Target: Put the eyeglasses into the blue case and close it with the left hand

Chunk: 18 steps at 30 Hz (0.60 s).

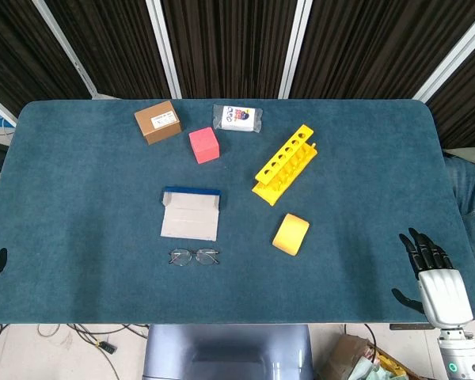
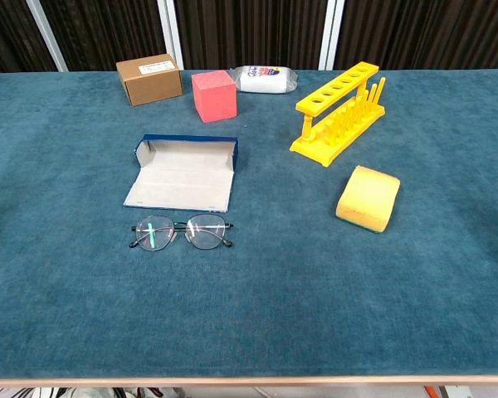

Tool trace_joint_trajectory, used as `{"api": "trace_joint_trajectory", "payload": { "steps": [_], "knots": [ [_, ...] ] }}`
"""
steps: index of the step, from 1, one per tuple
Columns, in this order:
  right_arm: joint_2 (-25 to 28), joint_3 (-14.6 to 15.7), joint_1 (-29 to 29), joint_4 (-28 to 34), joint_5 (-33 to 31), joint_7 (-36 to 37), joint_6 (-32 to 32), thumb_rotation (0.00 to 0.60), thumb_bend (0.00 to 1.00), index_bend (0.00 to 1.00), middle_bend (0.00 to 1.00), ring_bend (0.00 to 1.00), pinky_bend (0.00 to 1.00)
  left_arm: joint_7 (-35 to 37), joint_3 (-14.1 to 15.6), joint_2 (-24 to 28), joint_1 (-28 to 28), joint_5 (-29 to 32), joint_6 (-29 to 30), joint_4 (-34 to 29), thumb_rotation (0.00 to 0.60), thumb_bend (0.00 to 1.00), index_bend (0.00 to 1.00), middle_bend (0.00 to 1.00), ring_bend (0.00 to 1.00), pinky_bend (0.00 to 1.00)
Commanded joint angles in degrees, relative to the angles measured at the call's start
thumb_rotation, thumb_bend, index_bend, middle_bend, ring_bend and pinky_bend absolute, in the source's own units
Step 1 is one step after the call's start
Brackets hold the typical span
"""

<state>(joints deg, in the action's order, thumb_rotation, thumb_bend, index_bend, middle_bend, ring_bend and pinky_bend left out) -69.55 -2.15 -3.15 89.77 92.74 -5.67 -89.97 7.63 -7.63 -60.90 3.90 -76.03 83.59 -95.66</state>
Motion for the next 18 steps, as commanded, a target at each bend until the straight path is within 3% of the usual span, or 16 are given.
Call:
{"api": "trace_joint_trajectory", "payload": {
  "steps": [1,18],
  "knots": [
    [0.00,0.01,0.02,0.01,0.01,0.02,-0.03,0.600,0.11,0.00,0.00,0.09,0.19,-0.08,-0.01,-0.05,0.02,0.02,0.00,0.02,0.600,0.38,0.04,0.00,0.00,0.00],
    [0.21,-0.26,-0.10,0.40,-0.84,0.12,0.55,0.600,0.11,0.00,0.00,0.09,0.19,-0.90,0.04,-0.53,-0.08,-0.11,0.49,-0.13,0.600,0.38,0.01,0.00,0.00,0.00]
  ]
}}
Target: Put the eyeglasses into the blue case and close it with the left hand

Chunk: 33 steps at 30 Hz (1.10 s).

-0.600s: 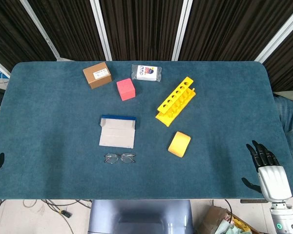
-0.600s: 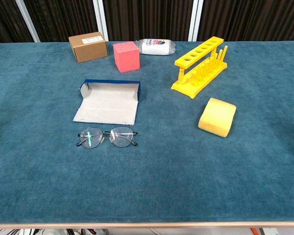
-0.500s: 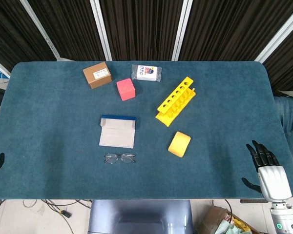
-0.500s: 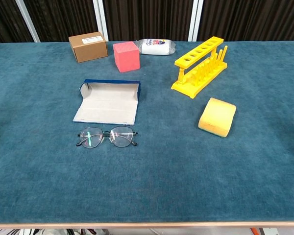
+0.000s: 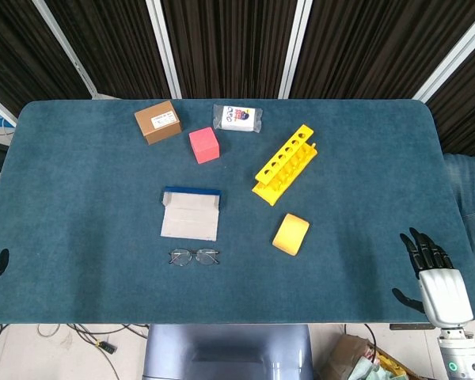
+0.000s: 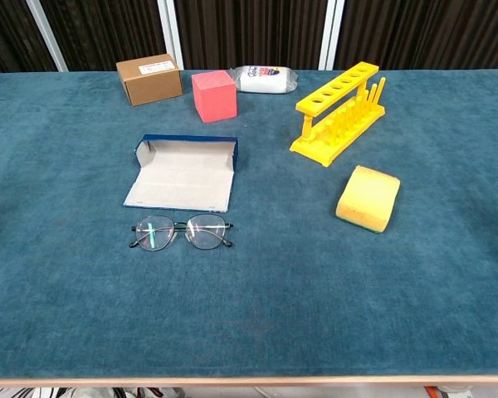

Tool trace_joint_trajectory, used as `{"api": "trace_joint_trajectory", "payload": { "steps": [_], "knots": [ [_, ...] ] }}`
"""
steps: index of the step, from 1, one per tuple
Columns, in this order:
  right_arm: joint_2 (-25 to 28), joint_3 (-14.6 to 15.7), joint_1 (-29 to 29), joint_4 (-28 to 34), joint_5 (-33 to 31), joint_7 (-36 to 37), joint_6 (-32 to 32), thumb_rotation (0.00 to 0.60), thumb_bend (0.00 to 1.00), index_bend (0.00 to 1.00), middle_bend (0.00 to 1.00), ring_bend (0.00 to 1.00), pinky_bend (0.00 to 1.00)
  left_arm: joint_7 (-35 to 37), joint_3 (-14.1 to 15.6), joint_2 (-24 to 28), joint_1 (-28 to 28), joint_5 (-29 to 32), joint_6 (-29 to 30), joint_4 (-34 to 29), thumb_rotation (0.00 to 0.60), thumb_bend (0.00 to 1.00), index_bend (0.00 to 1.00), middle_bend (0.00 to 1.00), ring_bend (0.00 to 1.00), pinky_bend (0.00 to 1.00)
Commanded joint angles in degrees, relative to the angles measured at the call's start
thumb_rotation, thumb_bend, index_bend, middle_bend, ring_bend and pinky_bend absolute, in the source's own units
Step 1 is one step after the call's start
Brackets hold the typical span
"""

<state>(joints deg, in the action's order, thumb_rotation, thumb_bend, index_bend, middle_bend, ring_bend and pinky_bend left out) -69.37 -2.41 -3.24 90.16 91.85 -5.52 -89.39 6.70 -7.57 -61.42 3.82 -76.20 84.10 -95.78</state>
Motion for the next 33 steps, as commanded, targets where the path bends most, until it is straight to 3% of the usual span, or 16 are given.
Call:
{"api": "trace_joint_trajectory", "payload": {
  "steps": [1,19,22,26,33],
  "knots": [
    [0.03,0.02,0.01,0.00,0.12,-0.07,-0.08,0.600,0.11,0.00,0.00,0.09,0.19,0.03,-0.03,0.00,-0.01,0.04,0.00,-0.03,0.600,0.38,0.01,0.00,0.00,0.00],
    [0.02,0.10,0.13,0.53,-0.22,-0.07,0.12,0.600,0.11,0.00,0.00,0.09,0.19,-0.89,0.86,-0.39,1.07,-1.31,-1.95,0.23,0.600,0.31,0.06,0.00,0.00,0.00],
    [0.08,-0.03,0.00,0.54,-0.40,-0.06,0.33,0.600,0.12,0.00,0.00,0.09,0.19,0.53,1.61,1.16,3.11,-2.77,-6.15,-0.97,0.600,0.31,0.09,0.00,0.00,0.00],
    [0.06,0.02,-0.18,0.58,-0.45,0.00,0.75,0.600,0.11,0.00,0.00,0.09,0.19,-1.42,0.28,3.43,7.95,-3.36,-12.13,-3.81,0.600,0.31,0.10,0.00,0.00,0.00],
    [0.00,-0.05,-0.18,0.52,-0.55,-0.03,0.71,0.600,0.12,0.00,0.00,0.09,0.19,-5.90,-3.15,7.05,17.88,4.18,-27.09,-10.71,0.600,0.31,0.15,0.00,0.00,0.00]
  ]
}}
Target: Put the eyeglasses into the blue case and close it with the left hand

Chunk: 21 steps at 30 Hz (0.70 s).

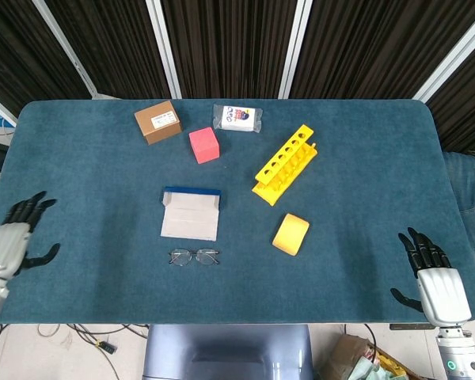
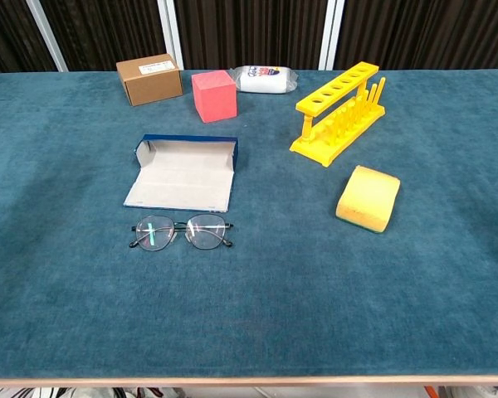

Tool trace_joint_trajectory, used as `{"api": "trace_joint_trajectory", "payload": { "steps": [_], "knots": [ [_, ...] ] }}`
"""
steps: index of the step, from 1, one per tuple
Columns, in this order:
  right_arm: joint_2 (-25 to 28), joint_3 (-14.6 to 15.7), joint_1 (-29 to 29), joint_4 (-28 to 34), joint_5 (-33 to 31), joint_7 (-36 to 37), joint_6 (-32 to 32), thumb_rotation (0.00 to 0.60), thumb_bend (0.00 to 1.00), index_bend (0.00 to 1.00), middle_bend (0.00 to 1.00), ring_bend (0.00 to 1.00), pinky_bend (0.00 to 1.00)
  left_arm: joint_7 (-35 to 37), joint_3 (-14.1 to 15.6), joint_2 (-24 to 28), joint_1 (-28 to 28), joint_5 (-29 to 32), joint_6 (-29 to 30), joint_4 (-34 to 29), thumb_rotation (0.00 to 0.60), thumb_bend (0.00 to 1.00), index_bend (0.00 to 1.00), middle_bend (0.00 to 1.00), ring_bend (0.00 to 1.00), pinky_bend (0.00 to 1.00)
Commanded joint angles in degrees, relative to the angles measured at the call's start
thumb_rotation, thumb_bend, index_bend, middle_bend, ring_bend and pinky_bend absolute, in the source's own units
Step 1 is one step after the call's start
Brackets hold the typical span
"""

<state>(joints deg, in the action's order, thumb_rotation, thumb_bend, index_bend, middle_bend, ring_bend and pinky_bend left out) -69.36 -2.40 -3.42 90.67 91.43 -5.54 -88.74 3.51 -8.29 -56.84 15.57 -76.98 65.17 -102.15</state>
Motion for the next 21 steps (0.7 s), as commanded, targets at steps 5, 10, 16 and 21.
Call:
{"api": "trace_joint_trajectory", "payload": {
  "steps": [5,10,16,21],
  "knots": [
    [-0.13,-0.06,-0.12,0.07,-0.45,-0.27,0.49,0.600,0.12,0.00,0.00,0.09,0.19,-9.73,-4.81,2.13,12.16,14.24,-12.87,-7.05,0.600,0.30,0.20,0.00,0.00,0.00],
    [-0.22,-0.09,-0.11,0.06,-0.49,-0.56,0.45,0.600,0.13,0.00,0.00,0.09,0.19,-21.16,-5.13,-1.40,17.98,26.18,-12.19,-8.85,0.600,0.28,0.24,0.00,0.00,0.00],
    [-0.19,-0.19,-0.10,0.16,-0.76,-0.61,0.50,0.600,0.13,0.00,0.00,0.09,0.19,-29.85,-4.60,-7.17,23.76,38.05,-9.42,-10.74,0.600,0.28,0.27,0.00,0.00,0.00],
    [-0.04,-0.24,-0.12,0.31,-1.08,-0.29,0.72,0.600,0.14,0.00,0.00,0.09,0.19,-36.06,-3.08,-12.38,27.98,44.96,-6.60,-9.89,0.600,0.33,0.28,0.01,0.00,0.00]
  ]
}}
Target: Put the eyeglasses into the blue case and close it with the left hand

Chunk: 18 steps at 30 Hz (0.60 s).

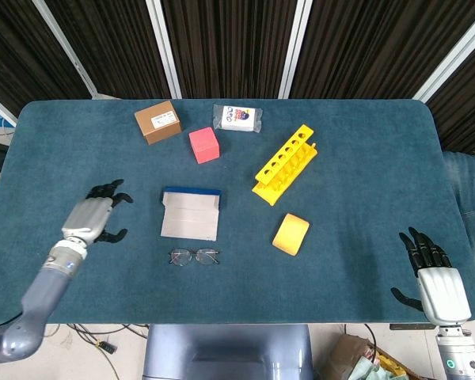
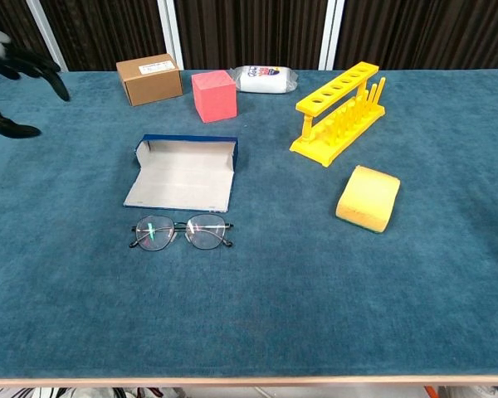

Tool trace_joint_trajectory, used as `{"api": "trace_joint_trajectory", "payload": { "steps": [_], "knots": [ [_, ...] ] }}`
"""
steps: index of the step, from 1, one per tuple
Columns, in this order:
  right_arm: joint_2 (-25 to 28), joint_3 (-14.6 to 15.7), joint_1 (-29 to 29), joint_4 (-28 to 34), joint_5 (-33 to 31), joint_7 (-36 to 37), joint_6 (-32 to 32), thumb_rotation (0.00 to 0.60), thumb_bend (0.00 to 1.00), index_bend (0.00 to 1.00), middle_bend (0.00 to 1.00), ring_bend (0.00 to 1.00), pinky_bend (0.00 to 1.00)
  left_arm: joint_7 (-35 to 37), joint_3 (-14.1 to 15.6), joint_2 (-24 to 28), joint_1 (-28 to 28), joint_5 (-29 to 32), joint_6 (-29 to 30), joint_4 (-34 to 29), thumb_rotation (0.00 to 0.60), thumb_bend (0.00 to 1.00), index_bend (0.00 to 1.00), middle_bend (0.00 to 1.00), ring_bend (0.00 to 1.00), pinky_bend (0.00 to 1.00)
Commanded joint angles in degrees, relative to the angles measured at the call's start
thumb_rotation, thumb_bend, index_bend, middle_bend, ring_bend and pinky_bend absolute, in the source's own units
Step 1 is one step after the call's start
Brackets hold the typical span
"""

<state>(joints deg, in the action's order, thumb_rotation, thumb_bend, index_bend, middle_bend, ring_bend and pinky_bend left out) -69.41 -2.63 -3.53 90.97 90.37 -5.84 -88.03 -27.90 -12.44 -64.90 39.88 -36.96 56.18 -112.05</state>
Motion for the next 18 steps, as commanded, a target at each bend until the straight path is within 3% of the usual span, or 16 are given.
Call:
{"api": "trace_joint_trajectory", "payload": {
  "steps": [1,11,18],
  "knots": [
    [0.03,-0.04,-0.04,0.02,-0.05,0.06,0.06,0.600,0.14,0.00,0.00,0.09,0.19,-5.56,1.28,-5.69,4.52,6.44,2.89,0.23,0.600,0.35,0.28,0.01,0.00,0.00],
    [0.23,-0.11,-0.06,0.13,-0.29,0.53,0.17,0.600,0.15,0.00,0.00,0.09,0.19,-9.56,3.15,-16.76,8.80,12.31,6.53,4.87,0.600,0.39,0.32,0.02,0.00,0.00],
    [0.32,0.06,-0.03,0.15,-0.39,0.83,0.42,0.600,0.15,0.00,0.00,0.09,0.19,-8.69,3.18,-22.38,9.36,10.56,8.59,8.65,0.600,0.41,0.36,0.03,0.00,0.00]
  ]
}}
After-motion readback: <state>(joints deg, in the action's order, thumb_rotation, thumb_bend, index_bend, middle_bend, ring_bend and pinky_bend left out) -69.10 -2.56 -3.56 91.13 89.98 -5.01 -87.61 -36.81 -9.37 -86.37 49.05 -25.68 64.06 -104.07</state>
